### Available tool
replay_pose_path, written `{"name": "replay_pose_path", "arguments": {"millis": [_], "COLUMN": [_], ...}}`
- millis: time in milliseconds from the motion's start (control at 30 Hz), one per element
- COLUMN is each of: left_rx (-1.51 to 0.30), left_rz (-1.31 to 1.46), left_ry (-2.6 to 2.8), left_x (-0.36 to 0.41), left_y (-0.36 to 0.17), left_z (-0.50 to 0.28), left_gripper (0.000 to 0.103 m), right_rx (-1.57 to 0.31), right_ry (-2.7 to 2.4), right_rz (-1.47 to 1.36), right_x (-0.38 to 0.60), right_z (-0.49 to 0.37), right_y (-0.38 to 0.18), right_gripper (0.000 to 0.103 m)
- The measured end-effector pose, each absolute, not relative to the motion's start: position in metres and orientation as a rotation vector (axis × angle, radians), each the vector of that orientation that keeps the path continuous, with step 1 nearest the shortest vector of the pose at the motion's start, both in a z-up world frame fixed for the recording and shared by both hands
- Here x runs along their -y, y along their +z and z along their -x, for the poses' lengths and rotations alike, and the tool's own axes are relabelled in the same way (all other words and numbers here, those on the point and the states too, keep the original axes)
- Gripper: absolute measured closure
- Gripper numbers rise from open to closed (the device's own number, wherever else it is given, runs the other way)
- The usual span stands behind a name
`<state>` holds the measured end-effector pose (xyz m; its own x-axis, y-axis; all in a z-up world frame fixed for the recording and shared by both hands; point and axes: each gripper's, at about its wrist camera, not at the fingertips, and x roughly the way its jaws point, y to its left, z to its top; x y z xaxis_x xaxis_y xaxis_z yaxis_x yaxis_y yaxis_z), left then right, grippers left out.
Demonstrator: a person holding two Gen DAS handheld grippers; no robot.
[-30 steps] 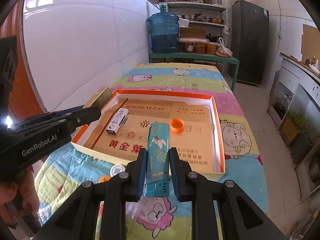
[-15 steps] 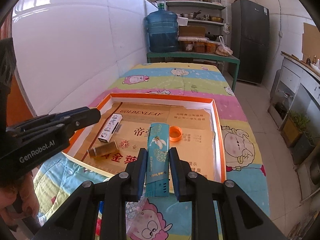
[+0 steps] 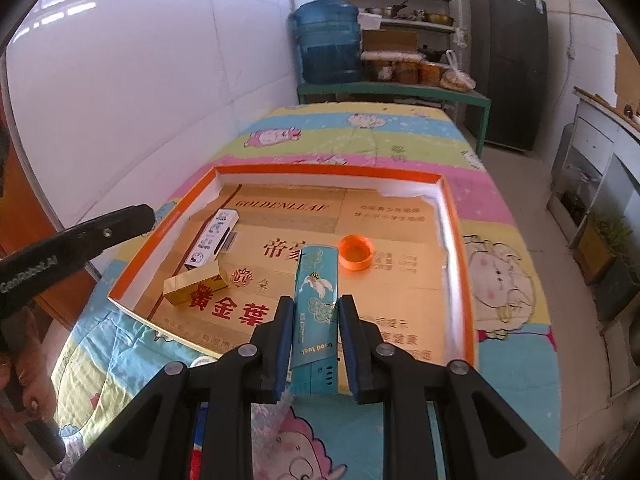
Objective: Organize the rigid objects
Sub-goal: 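Carry the gold box with the left tool while the right tool carries the teal box into the tray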
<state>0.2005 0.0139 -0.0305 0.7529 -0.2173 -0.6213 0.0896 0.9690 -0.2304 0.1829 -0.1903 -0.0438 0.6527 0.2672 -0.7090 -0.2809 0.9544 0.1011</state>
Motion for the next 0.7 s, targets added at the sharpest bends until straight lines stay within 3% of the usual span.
{"name": "replay_pose_path", "arguments": {"millis": [700], "left_rx": [-0.729], "left_rz": [0.209], "left_ry": [-0.162], "left_x": [-0.022], "left_y": [-0.052], "left_z": [-0.204], "left_gripper": [0.085], "right_rx": [-0.88], "right_ry": [0.334], "right_rz": [0.083], "right_x": [0.157], "right_z": [-0.226], "right_y": [-0.08], "right_gripper": [0.08]}}
